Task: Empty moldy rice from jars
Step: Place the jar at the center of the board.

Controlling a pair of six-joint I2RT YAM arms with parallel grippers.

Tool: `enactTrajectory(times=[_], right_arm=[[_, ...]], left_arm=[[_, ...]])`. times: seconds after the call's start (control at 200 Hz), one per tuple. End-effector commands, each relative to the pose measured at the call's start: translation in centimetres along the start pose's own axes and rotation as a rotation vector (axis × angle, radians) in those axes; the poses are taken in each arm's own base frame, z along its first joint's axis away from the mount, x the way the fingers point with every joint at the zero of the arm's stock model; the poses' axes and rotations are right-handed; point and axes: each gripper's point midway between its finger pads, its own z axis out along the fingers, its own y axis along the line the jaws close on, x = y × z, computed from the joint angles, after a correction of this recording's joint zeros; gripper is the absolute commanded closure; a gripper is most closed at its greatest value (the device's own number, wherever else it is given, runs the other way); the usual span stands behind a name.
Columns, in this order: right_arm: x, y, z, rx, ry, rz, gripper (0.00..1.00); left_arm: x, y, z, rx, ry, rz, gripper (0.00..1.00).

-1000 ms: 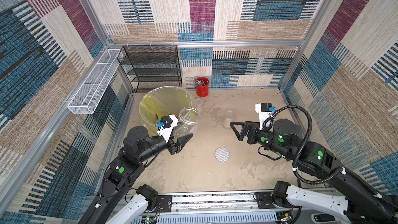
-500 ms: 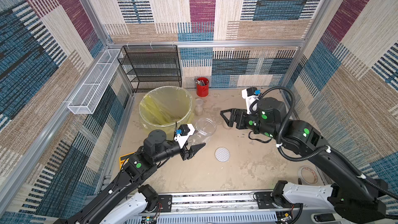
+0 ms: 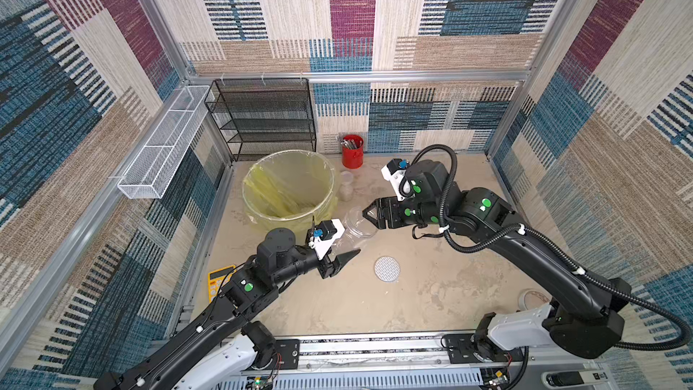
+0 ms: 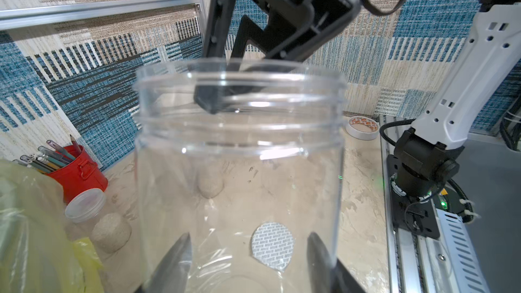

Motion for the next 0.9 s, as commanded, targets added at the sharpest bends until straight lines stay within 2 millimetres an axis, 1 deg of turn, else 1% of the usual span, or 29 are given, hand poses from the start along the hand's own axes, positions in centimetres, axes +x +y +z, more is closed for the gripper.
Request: enactTrajectory(times=[0.0,0.065,0.13,0.235,0.245,0.27,0.391,0.551,0.641,0.756,0.786,0.846,0.891], right_arm=[[0.7,0.5,-0.4,-0.031,0.028,-0.019,0.24],[0.9,0.4,-0.2,-0.030,0.039,-0.028,0.24],[1.1,0.5,0.3,-0.038,0.060,-0.038,0.28],[1.4,0.9,1.0,-0.063,0.082,-0.047,0.32],[1.9,0.5,1.4,-0.055,0.099,-0.044,0.32],[2.1,0.4,1.7,-0.053,0.105,-0.043,0.33],[2.1,0.4,2.0,-0.057,0.108,-0.045,0.44],[2.5,0.4,2.3,-0.067,0.116,-0.041,0.62],[2.6,0.3,2.4,-0.068,0.114,-0.041,0.66],[2.6,0.0,2.4,-0.055,0.105,-0.048,0.75],[2.5,-0.1,2.3,-0.049,0.103,-0.049,0.79],[2.4,-0.2,2.2,-0.045,0.095,-0.051,0.81],[2.3,-0.2,2.0,-0.043,0.087,-0.054,0.86]], left_arm=[[-0.7,0.3,0.2,-0.014,-0.031,0.041,0.89],[-0.7,0.2,0.4,-0.010,-0.033,0.043,0.89],[-0.8,0.2,0.5,-0.011,-0.037,0.048,0.90],[-0.7,0.1,0.8,-0.009,-0.040,0.055,0.90],[-0.7,0.1,0.8,-0.008,-0.039,0.055,0.90],[-0.8,0.1,0.9,-0.004,-0.041,0.058,0.90],[-0.9,-0.1,1.1,0.004,-0.041,0.066,0.90],[-1.3,-0.3,1.3,0.014,-0.047,0.068,0.89],[-1.5,-0.2,1.5,0.014,-0.048,0.065,0.87],[-1.8,-0.1,1.6,0.013,-0.050,0.061,0.84],[-1.8,-0.1,1.6,0.012,-0.050,0.060,0.84],[-1.9,-0.1,1.6,0.011,-0.050,0.061,0.82],[-1.9,-0.1,1.6,0.009,-0.051,0.063,0.81]])
